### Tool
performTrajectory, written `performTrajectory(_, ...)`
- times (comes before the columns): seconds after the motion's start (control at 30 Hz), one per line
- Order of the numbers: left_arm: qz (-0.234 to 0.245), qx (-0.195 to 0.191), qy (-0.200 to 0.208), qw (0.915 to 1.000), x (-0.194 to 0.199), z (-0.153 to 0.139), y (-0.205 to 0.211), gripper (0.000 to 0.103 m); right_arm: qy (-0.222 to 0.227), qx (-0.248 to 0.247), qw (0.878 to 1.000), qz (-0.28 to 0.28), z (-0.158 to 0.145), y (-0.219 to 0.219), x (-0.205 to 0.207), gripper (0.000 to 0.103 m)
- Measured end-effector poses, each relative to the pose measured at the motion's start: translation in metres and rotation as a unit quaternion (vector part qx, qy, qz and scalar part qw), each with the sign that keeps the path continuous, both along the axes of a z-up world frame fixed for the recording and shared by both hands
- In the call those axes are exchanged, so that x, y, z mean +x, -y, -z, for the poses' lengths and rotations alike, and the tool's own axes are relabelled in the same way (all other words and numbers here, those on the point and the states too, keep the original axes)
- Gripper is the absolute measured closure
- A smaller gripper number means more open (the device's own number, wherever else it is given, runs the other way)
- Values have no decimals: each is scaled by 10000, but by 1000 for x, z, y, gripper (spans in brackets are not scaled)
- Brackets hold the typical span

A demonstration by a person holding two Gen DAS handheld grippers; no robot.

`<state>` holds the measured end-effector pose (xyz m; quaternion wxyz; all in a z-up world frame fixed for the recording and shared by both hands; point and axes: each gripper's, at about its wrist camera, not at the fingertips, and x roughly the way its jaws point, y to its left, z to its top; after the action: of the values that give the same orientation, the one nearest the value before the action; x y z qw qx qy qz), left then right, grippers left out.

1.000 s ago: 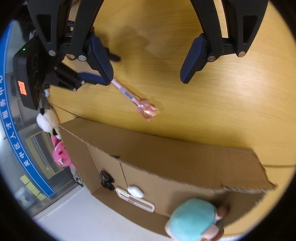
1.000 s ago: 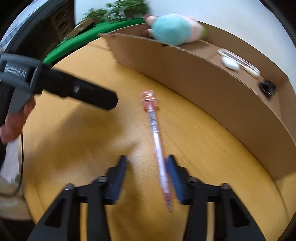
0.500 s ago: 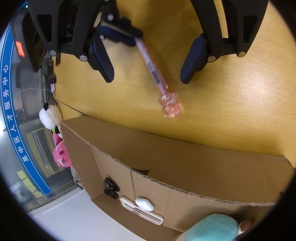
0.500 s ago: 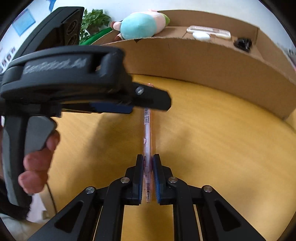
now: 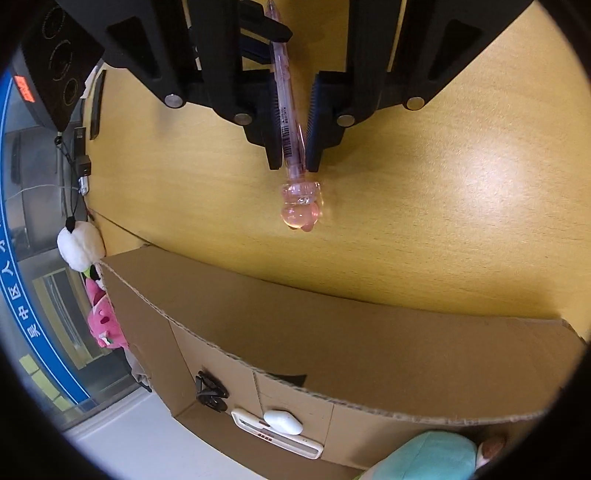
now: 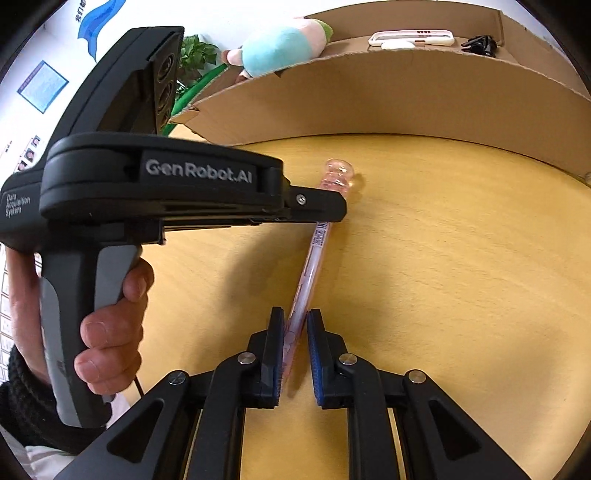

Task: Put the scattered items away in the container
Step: 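Close the right gripper on the pen while the left gripper grasps it too, then lift the pen with both grippers and carry it over the box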

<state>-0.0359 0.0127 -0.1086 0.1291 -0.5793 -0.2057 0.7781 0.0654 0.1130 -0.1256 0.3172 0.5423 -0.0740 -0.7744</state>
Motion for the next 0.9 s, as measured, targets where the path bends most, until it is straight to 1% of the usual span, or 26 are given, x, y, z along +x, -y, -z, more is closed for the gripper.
performTrajectory(0.1,-29,191,-68,9998,6,-12,3,94,-22,-147,9999,-38,-7,-1,4,89)
performTrajectory(0.17,-30,213,-158,9996,9,-22,3,94,-99,-246,9996,-54,-16,-2,7,89)
performTrajectory(0.37,38,220,-625,9978,13,-69,4,94,-410,-513,9978,-23,-50,-9,8,90)
performTrajectory(0.53,197,243,-1083,9936,-3,-120,3,94,-827,-662,9944,-20,-93,-9,0,91)
performTrajectory(0.67,284,141,-1561,9872,-25,-168,2,94,-1224,-686,9901,-48,-135,-7,-32,91)
performTrajectory(0.73,318,107,-1761,9838,-40,-191,4,94,-1389,-710,9877,-95,-151,-1,-63,92)
performTrajectory(0.77,318,105,-1807,9830,-47,-199,5,94,-1453,-722,9867,-116,-159,3,-75,92)
performTrajectory(0.83,278,101,-1872,9819,-65,-213,10,94,-1552,-729,9851,-140,-174,6,-87,92)
performTrajectory(0.9,253,30,-1938,9807,-81,-223,14,94,-1536,-790,9848,-164,-185,8,-105,92)
